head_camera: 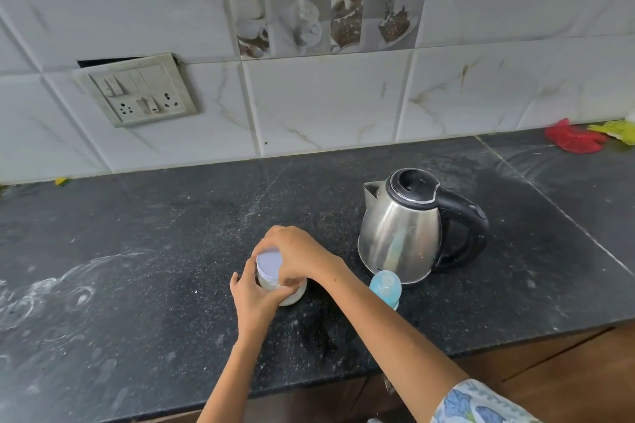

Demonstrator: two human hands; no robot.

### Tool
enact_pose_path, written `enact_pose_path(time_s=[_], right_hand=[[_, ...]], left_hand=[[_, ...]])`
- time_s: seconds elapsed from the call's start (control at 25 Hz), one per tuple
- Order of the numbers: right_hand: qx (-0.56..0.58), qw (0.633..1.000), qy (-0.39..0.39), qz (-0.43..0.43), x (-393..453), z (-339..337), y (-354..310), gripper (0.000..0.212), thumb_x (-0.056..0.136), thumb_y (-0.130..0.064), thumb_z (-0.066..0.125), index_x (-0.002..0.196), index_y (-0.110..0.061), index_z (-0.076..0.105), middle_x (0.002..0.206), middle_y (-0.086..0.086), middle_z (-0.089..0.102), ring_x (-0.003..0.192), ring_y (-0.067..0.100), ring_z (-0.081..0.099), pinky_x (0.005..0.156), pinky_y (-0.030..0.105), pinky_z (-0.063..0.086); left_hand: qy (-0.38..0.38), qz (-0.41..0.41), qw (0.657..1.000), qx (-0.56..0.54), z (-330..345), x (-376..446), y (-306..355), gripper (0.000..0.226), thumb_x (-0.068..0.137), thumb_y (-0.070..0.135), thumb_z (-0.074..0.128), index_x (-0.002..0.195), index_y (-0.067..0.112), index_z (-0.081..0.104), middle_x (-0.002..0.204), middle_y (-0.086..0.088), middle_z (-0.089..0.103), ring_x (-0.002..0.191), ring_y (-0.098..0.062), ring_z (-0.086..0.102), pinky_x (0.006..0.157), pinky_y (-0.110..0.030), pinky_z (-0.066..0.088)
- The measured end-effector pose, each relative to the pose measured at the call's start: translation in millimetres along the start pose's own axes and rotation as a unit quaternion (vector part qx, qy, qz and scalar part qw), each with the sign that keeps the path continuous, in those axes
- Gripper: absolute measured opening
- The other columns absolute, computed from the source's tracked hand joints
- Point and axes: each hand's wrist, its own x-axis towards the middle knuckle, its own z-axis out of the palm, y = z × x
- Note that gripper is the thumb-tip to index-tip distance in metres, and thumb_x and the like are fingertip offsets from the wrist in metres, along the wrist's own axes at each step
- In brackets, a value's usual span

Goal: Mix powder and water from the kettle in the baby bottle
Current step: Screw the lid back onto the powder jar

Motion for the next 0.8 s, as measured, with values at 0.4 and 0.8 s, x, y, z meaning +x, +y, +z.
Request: enact_pose_path(time_s=[0.4, 0.8], right_hand=[[-0.116, 0.97, 0.156, 0.147, 8.3, 32.0, -12.5, 0.076, 0.069, -0.06, 0.073, 0.123, -0.012, 0.048, 0.12, 0.014, 0.05, 0.105, 0.029, 0.051, 0.071, 0.033, 0.04], [0.161, 0.975, 0.149, 0.034, -1.6, 6.3, 10.0, 0.068, 0.063, -0.026, 0.084, 0.126, -0.028, 0.058, 0.124, 0.001, 0.056, 0.115, 0.019, 0.053, 0.087, 0.029, 0.044]], left_hand=[[-0.022, 0.035, 0.999, 0.01, -0.2, 1.6, -1.7, 0.091, 0.049, 0.058, 0.07, 0.129, 0.02, 0.05, 0.126, -0.002, 0.062, 0.123, -0.023, 0.049, 0.116, -0.049, 0.016], [-0.013, -0.006, 1.0, -0.007, 2.2, 1.9, -5.9, 0.089, 0.05, 0.055, 0.086, 0.127, 0.035, 0.048, 0.146, 0.005, 0.045, 0.143, -0.026, 0.02, 0.12, -0.045, 0.007]])
